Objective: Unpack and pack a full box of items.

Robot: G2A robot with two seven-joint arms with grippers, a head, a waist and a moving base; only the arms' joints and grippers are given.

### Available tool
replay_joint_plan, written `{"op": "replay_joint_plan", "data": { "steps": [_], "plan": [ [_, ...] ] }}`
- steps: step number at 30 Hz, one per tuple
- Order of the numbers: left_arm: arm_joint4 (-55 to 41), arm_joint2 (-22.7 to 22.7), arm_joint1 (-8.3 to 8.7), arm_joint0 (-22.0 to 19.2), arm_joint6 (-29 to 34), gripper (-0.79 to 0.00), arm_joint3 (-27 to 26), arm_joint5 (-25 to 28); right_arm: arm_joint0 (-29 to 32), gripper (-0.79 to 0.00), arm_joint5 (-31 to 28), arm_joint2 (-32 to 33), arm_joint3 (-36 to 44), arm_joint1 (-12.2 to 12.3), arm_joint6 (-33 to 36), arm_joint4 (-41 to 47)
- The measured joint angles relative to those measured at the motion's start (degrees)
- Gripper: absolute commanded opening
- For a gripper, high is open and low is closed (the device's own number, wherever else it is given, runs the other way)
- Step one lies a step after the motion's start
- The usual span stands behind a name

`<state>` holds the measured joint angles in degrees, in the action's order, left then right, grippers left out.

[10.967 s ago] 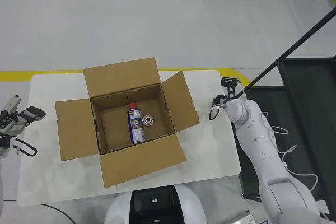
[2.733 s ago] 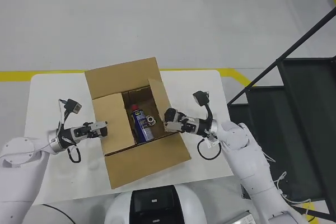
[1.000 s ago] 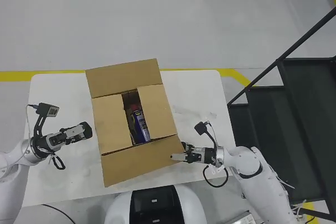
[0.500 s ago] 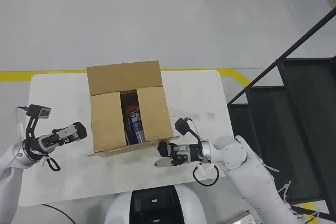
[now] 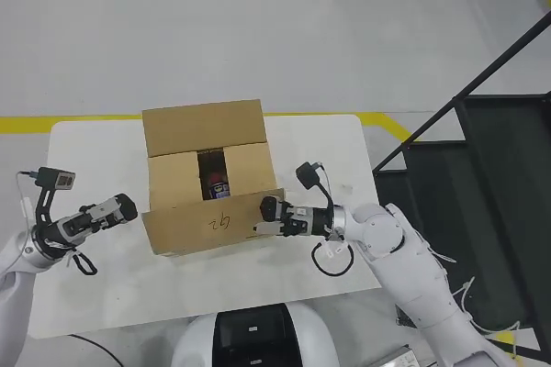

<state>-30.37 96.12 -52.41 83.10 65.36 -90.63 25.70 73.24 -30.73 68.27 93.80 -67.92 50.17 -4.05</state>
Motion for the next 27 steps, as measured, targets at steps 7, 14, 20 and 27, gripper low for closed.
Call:
{"op": "replay_joint_plan", "data": {
  "steps": [7,14,20,27],
  "plan": [
    [6.59,-1.59,-0.61,-5.12,-10.63,0.000,6.45,5.48,-2.45,0.000,2.05,-3.08,-2.53,-0.46,-3.36,-2.90],
    [13.66,-8.38,-1.93,-16.67,-19.59,0.000,18.53,5.13,-3.83,0.000,3.13,-4.70,-2.83,-0.57,-3.65,-2.98],
    [16.16,-16.76,-3.79,-27.53,-18.19,0.000,29.17,9.42,-4.91,0.000,3.62,-5.78,-3.18,-0.60,-3.01,-1.93],
    [16.00,-19.70,-4.59,-31.44,-17.52,0.000,33.96,10.33,-6.20,0.000,3.52,-7.01,-3.53,-0.64,-2.08,-0.99]
  ]
}}
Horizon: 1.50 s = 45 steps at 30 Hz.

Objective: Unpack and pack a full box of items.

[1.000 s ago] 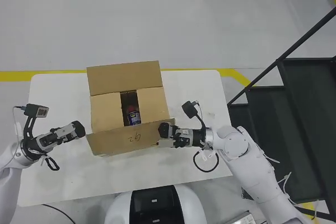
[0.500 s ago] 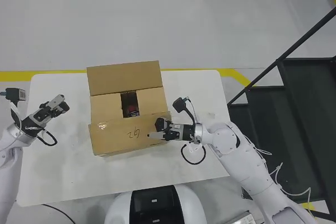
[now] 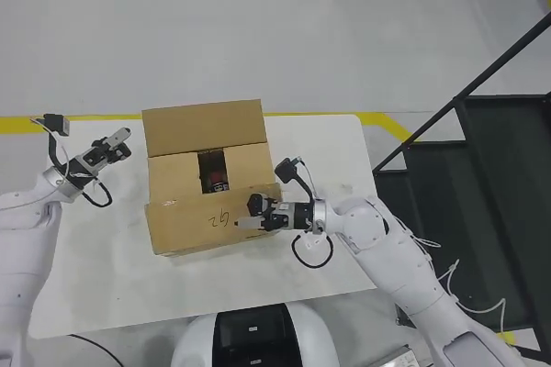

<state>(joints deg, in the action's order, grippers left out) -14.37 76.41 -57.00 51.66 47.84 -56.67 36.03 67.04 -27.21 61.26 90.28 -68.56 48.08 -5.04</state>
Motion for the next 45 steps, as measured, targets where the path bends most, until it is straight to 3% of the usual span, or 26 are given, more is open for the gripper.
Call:
{"op": "replay_joint_plan", "data": {
  "steps": [9,13,18,27,33,38,45],
  "plan": [
    [0.27,0.06,0.01,0.13,-0.28,0.000,-0.08,-0.13,-1.57,0.000,0.65,-1.26,-1.45,-0.04,-0.21,-0.91],
    [4.34,-0.81,-0.47,0.63,-7.41,0.000,-0.47,-0.86,-2.09,0.000,1.17,-1.65,-2.40,-0.10,-1.13,-1.39],
    [5.80,-5.40,-2.51,-3.90,-14.26,0.000,5.74,-0.01,-1.73,0.000,0.94,-1.79,-2.42,-0.03,-1.95,-1.14],
    [7.36,-12.98,-6.55,-13.32,-16.16,0.000,19.62,4.96,-0.15,0.000,0.66,-1.05,-0.58,0.45,-1.98,-0.61],
    [-0.65,-14.60,-8.85,-16.98,-9.71,0.000,25.22,10.16,0.01,0.000,0.76,-1.04,0.27,0.63,-1.69,-0.17],
    [-8.00,-13.73,-8.70,-17.73,2.26,0.000,26.68,17.56,-0.08,0.000,0.92,-1.29,0.15,0.72,-1.41,0.03],
    [-13.57,-11.99,-5.16,-12.87,7.89,0.000,15.15,12.56,-0.25,0.000,0.94,-1.64,-0.63,0.81,-1.27,0.45]
  ]
}}
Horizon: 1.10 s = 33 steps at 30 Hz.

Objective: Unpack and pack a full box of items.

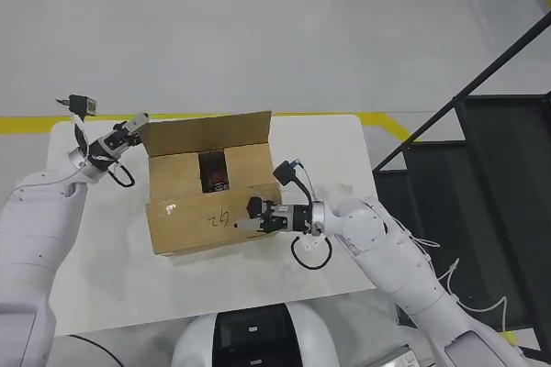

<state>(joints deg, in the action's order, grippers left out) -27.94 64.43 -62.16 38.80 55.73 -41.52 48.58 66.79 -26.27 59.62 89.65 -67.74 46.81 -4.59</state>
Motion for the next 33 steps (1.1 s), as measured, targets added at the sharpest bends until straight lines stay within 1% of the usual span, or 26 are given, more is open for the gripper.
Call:
{"op": "replay_joint_plan", "data": {
  "steps": [5,8,14,18,23,26,33],
  "plan": [
    [-1.05,2.26,3.88,6.03,3.06,0.000,-11.13,-3.03,-0.68,0.000,2.55,-0.44,0.02,-0.06,-1.50,-2.43],
    [-1.98,3.60,6.03,9.34,5.37,0.000,-16.95,-5.33,-0.99,0.000,4.13,-0.61,0.08,-0.10,-2.48,-3.57],
    [-4.98,5.86,9.45,13.89,10.91,0.000,-24.84,-10.87,-1.28,0.000,6.02,-1.10,0.20,-0.20,-3.97,-4.89],
    [-6.06,6.91,11.13,15.56,14.12,0.000,-27.58,-14.08,-1.07,0.000,6.30,-1.20,0.60,-0.20,-4.54,-5.22],
    [-6.27,6.69,12.58,15.84,18.69,0.000,-28.78,-18.65,-0.40,0.000,6.58,-1.03,0.74,-0.12,-5.72,-5.84],
    [-6.51,5.94,13.02,15.39,20.51,0.000,-28.84,-20.50,-0.07,0.000,7.11,-0.99,0.88,-0.09,-6.44,-6.50],
    [-6.45,3.99,13.54,13.96,22.58,0.000,-28.21,-22.58,0.30,0.000,8.81,-0.81,1.57,0.04,-6.90,-8.01]
  ]
}}
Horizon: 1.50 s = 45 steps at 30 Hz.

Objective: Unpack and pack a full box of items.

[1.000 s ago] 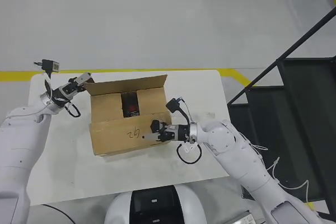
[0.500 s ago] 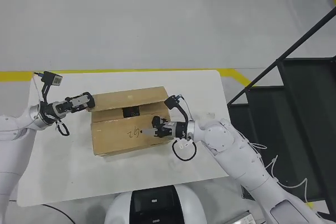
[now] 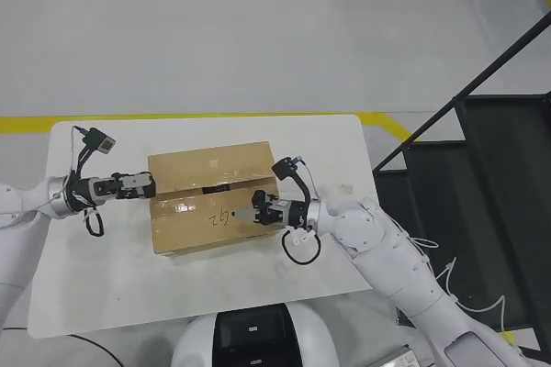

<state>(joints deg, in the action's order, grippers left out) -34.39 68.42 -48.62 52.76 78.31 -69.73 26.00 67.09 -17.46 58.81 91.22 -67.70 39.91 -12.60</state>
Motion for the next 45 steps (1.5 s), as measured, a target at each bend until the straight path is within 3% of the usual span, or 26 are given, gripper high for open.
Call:
{"op": "replay_joint_plan", "data": {
  "steps": [19,30,36,45],
  "plan": [
    [5.05,-5.68,-0.02,-2.31,-1.00,0.000,3.84,0.97,0.62,0.000,2.02,0.39,2.40,0.20,-0.96,-2.25],
    [4.43,-6.58,-0.02,-3.00,-0.99,0.000,4.37,0.96,16.96,0.000,1.13,12.40,12.00,2.91,-8.65,-5.04],
    [4.44,-6.57,-0.02,-3.00,-0.99,0.000,4.36,0.96,20.77,0.000,-1.92,13.70,6.92,3.10,-11.02,-2.48],
    [4.44,-6.57,-0.02,-3.00,-0.99,0.000,4.36,0.96,14.18,0.000,-8.33,8.99,-6.61,1.76,-11.78,4.59]
  ]
}}
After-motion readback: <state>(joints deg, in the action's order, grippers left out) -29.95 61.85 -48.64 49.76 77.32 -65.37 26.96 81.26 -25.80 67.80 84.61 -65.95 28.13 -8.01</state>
